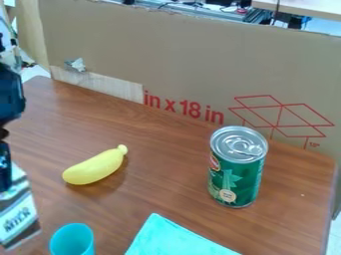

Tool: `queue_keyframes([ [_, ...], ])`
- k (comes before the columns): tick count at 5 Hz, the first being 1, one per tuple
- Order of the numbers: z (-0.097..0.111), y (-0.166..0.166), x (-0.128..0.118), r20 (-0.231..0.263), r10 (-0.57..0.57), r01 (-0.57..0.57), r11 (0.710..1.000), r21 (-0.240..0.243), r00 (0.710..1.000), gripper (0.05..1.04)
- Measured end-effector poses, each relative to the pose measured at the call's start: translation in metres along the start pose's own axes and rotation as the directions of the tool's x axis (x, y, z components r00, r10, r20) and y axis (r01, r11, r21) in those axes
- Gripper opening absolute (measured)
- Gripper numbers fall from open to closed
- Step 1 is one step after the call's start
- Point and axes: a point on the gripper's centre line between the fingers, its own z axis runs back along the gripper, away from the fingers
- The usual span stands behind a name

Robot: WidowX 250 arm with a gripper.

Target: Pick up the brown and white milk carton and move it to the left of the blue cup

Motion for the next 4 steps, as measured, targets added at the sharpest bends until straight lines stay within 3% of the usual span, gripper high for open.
queue_keyframes([
  [1, -0.007, 0.011, 0.0126, 0.088, 0.042, -0.043, 0.999, 0.016, 0.995, 0.834],
  [2, -0.0116, 0.0155, 0.0154, 0.127, 0.085, -0.09, 0.995, 0.031, 0.988, 0.834],
  [4, -0.0155, 0.021, 0.0068, 0.09, 0.181, -0.19, 0.976, 0.106, 0.979, 0.834],
])
